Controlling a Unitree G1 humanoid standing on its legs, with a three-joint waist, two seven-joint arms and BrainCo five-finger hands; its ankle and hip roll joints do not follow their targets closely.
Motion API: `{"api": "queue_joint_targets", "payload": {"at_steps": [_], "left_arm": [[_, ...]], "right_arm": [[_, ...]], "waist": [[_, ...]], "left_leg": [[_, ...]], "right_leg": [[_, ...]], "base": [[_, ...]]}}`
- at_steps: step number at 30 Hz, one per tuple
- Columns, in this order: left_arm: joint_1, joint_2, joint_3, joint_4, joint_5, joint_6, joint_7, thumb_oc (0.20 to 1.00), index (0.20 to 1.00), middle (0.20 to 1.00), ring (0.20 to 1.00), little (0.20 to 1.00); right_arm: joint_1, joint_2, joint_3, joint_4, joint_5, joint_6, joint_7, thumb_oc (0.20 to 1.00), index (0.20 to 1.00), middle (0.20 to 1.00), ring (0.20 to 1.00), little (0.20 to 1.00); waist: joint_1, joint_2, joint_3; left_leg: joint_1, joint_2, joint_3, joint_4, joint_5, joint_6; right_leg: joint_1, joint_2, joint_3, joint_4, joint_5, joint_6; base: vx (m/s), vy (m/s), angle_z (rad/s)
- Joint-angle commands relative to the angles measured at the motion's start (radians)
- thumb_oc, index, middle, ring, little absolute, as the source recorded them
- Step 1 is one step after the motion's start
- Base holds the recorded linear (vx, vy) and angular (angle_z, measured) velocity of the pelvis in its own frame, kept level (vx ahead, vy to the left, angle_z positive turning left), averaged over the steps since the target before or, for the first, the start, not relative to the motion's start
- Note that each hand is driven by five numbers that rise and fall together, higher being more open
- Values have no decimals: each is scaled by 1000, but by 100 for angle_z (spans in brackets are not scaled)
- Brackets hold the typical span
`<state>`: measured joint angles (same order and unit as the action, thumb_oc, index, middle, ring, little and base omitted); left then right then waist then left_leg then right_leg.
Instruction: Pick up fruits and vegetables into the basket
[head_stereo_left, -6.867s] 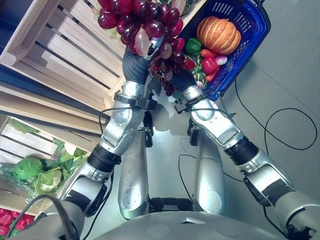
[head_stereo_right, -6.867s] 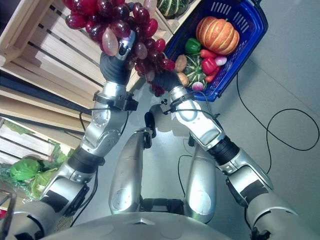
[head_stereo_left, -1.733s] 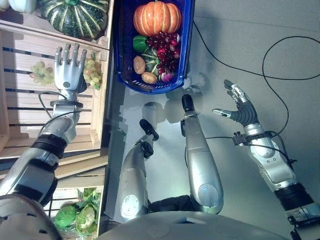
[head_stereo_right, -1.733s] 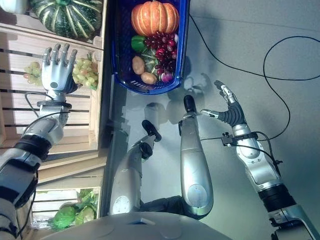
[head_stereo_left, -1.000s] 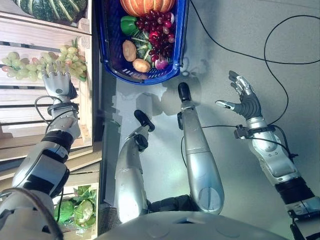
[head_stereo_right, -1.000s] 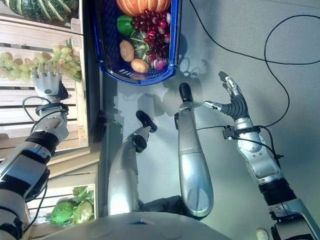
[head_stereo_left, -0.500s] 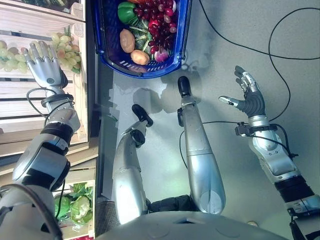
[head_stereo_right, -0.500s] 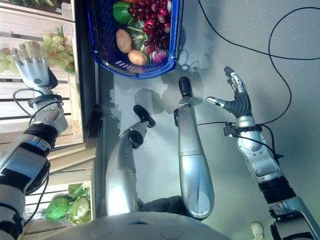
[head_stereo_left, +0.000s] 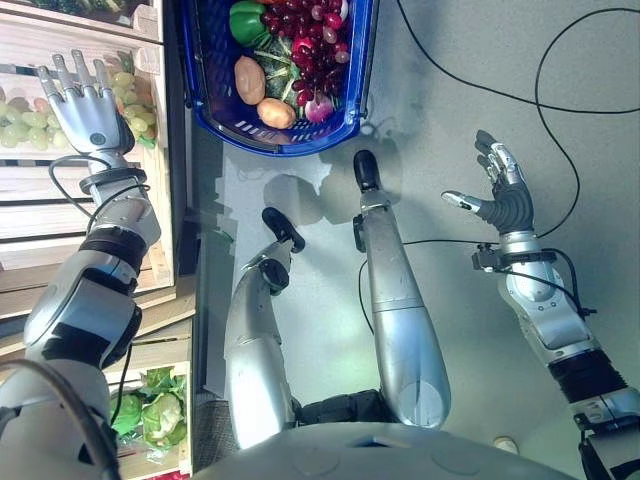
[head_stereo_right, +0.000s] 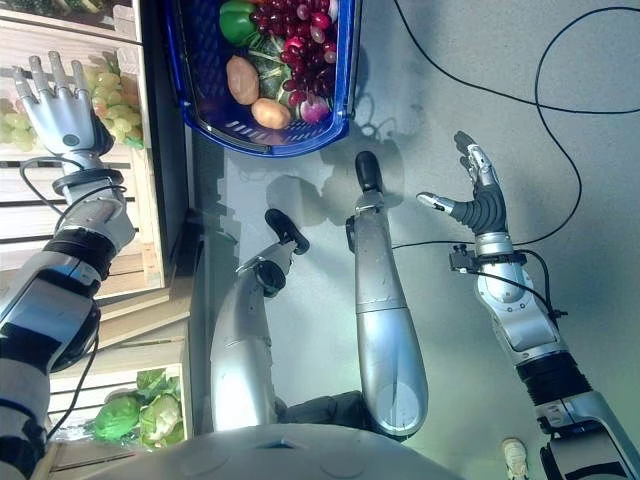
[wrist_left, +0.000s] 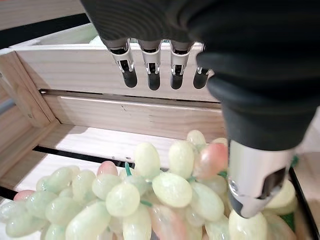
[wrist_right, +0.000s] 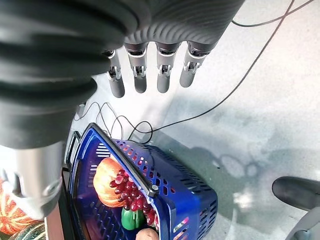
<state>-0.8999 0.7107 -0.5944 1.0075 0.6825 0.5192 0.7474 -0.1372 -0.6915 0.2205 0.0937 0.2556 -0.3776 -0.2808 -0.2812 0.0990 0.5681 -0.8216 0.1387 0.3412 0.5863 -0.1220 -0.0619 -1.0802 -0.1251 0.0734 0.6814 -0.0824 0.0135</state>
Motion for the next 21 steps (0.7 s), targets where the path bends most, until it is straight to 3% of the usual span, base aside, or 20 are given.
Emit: {"api": "queue_joint_targets", "payload": {"at_steps": [1,10,21], "left_arm": [[39,70,13,97,-43,37,-47,1000,1000,1000,1000,1000],[48,51,-19,182,-87,94,-133,1000,1000,1000,1000,1000],[47,46,-17,223,-138,151,-127,1000,1000,1000,1000,1000]], "right_arm": [[4,-12,40,-13,40,-71,2,1000,1000,1000,1000,1000],[-12,-2,49,31,93,-92,28,1000,1000,1000,1000,1000],[-30,0,48,58,104,-108,29,1000,1000,1000,1000,1000]], "waist": [[-44,15,-48],[-47,9,-48],[-47,7,-48]], "left_leg": [[-73,-15,-21,70,-82,8],[-93,-12,-17,75,-82,7],[-131,-9,-17,98,-94,13]], "right_leg": [[-1,7,-41,-14,-68,55],[-13,14,-36,-30,-58,54],[-43,18,-29,-31,-54,49]], "base": [[0,0,0],[0,0,0],[0,5,-1]]}}
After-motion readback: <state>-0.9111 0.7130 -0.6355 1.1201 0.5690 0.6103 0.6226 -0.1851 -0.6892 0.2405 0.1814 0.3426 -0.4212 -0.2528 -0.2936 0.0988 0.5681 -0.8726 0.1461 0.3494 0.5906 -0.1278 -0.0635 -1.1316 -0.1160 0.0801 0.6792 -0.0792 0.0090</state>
